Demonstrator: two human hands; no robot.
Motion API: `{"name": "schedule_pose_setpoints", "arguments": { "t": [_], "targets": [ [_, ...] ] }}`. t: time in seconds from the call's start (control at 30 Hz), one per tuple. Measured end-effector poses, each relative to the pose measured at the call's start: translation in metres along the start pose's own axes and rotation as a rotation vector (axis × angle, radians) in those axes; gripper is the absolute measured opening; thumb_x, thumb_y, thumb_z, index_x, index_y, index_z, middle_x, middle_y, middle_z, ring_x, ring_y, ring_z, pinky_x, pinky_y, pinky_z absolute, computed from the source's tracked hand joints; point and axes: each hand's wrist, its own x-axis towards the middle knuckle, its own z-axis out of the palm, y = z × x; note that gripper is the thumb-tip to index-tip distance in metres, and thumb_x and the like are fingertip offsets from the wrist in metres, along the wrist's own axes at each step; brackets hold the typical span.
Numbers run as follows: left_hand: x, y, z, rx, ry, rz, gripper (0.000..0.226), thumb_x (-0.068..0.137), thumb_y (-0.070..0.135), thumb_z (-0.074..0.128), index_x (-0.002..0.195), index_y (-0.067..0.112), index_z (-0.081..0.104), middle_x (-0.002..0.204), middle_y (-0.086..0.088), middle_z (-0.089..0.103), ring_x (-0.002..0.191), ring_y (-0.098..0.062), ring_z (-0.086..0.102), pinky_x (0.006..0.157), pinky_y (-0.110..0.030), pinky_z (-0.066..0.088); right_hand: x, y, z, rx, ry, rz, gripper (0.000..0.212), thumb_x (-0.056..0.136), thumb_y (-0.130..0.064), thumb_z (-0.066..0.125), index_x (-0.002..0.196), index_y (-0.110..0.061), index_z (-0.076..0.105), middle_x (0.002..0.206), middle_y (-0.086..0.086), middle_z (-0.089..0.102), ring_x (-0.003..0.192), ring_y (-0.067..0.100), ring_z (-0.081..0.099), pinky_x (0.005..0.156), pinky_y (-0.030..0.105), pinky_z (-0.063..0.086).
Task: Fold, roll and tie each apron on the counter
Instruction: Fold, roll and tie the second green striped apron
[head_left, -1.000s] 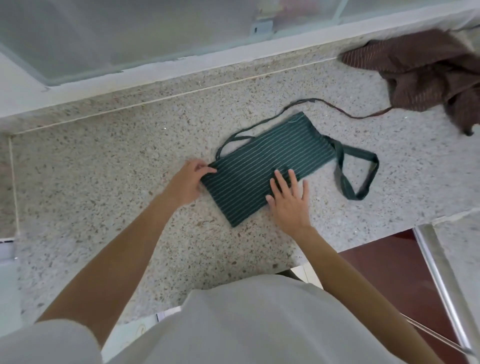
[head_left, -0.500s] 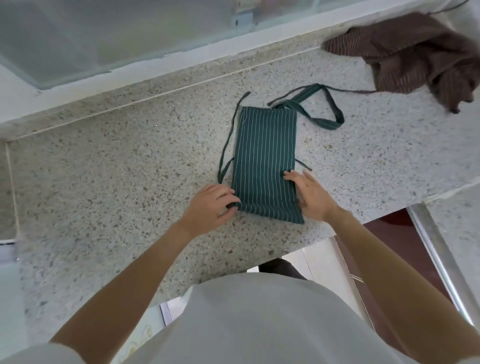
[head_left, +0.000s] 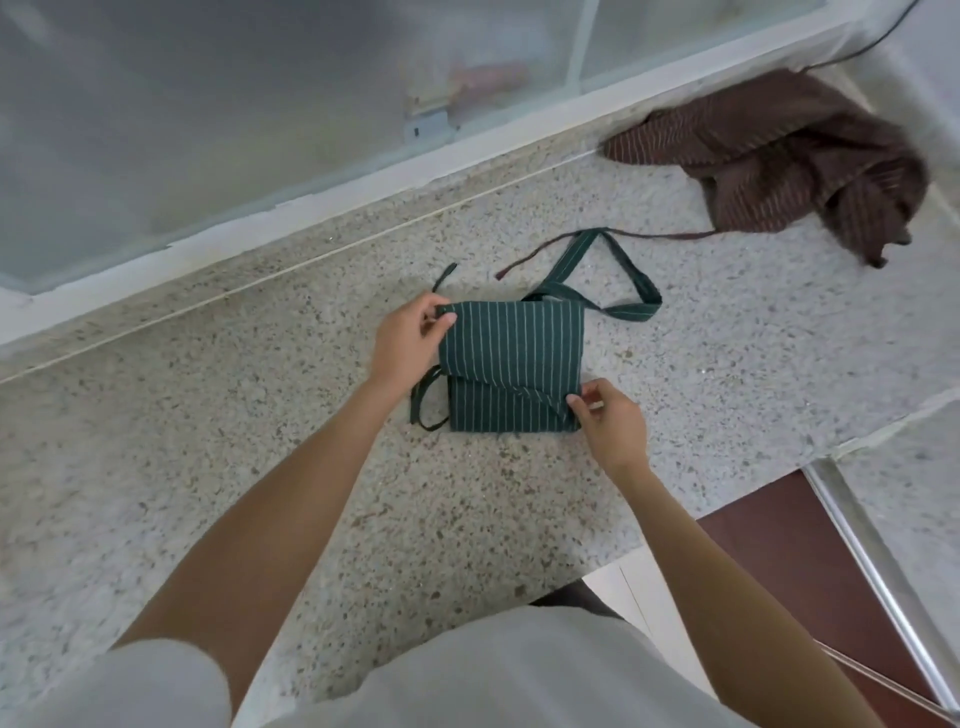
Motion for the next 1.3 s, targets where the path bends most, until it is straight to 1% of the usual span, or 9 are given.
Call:
{"name": "schedule_pose_setpoints", "arguments": {
  "t": [0.27,0.4,0.6,0.7,0.8,0.9,1.1,1.2,1.3],
  "targets": [
    [0.051,-0.020,0.033,0.099,-0.163,-0.076,0.022,0.091,0.026,0.059,0.109,0.015,0.064,0.105,-0.007,0.068,0.096,-0.020,0.062,0.084,-0.029,0.048,0.014,-0.008,0.011,-0.419,0.105,-0.024,0.019,0.100,-0.026,0.037,0.097,-0.011,0.049,0.062,0.002,0.060,0.053,0.020,0.044,0.083,0.040,0.039],
    [0.057,-0.028,0.042,0.125,-0.143,-0.080,0.020,0.088,0.026,0.063,0.106,0.017,0.065,0.101,-0.004,0.067,0.092,-0.018,0.061,0.079,-0.027,0.045,0.022,-0.013,0.010,-0.471,0.039,0.033,0.021,0.100,-0.028,0.037,0.103,-0.013,0.051,0.070,0.002,0.064,0.061,0.020,0.053,0.090,0.039,0.037],
    [0.035,-0.018,0.034,0.286,-0.068,0.382,0.029,0.089,0.032,0.059,0.113,0.015,0.061,0.116,-0.004,0.059,0.112,-0.022,0.050,0.097,-0.036,0.041,0.020,0.003,0.005,-0.351,0.186,-0.338,0.033,0.090,-0.021,0.057,0.121,-0.009,0.051,0.111,0.007,0.059,0.098,0.023,0.053,0.086,0.038,0.046],
    [-0.001,-0.017,0.032,0.382,-0.331,0.583,0.058,0.086,0.057,0.050,0.130,0.019,0.051,0.134,-0.001,0.051,0.126,-0.019,0.041,0.108,-0.036,0.030,0.025,0.016,-0.009,-0.511,0.013,-0.678,0.044,0.086,-0.040,0.060,0.122,-0.015,0.052,0.132,0.007,0.050,0.126,0.025,0.042,0.104,0.044,0.033],
    [-0.024,-0.032,0.035,0.599,-0.591,0.460,0.102,0.073,0.078,0.044,0.150,0.017,0.014,0.157,-0.001,0.011,0.144,-0.018,0.006,0.115,-0.033,-0.007,0.037,0.025,-0.017,-0.749,-0.231,-0.799,0.068,0.077,-0.051,0.067,0.131,-0.017,0.044,0.145,0.011,0.039,0.139,0.028,0.029,0.115,0.050,0.015],
    [-0.028,-0.047,0.038,0.706,-0.633,0.418,0.117,0.067,0.082,0.046,0.150,0.016,-0.004,0.158,0.000,-0.007,0.144,-0.015,-0.009,0.112,-0.031,-0.017,0.052,0.025,-0.025,-0.844,-0.350,-0.823,0.075,0.073,-0.043,0.074,0.134,-0.015,0.042,0.146,0.013,0.039,0.137,0.030,0.033,0.114,0.049,0.013],
    [-0.033,-0.057,0.040,0.513,-0.487,0.447,0.107,0.068,0.068,0.064,0.148,0.010,0.022,0.152,-0.010,0.021,0.141,-0.025,0.017,0.116,-0.041,0.010,0.065,0.013,-0.034,-0.735,-0.342,-0.900,0.043,0.085,-0.040,0.049,0.116,-0.010,0.055,0.125,0.013,0.059,0.110,0.026,0.059,0.106,0.047,0.034],
    [-0.033,-0.051,0.037,0.305,-0.429,0.322,0.088,0.073,0.057,0.068,0.141,0.012,0.035,0.144,-0.008,0.036,0.129,-0.022,0.039,0.108,-0.043,0.035,0.070,0.001,-0.039,-0.474,-0.363,-0.688,0.028,0.096,-0.032,0.035,0.111,-0.014,0.051,0.083,0.004,0.066,0.064,0.017,0.060,0.083,0.040,0.050],
    [-0.028,-0.035,0.038,0.022,-0.282,0.029,0.062,0.079,0.048,0.067,0.129,0.017,0.047,0.130,-0.001,0.053,0.114,-0.013,0.053,0.098,-0.032,0.045,0.080,-0.013,-0.037,-0.245,-0.313,-0.386,0.023,0.100,-0.030,0.036,0.116,-0.017,0.047,0.075,0.000,0.057,0.059,0.015,0.053,0.057,0.027,0.043]
  ]
}}
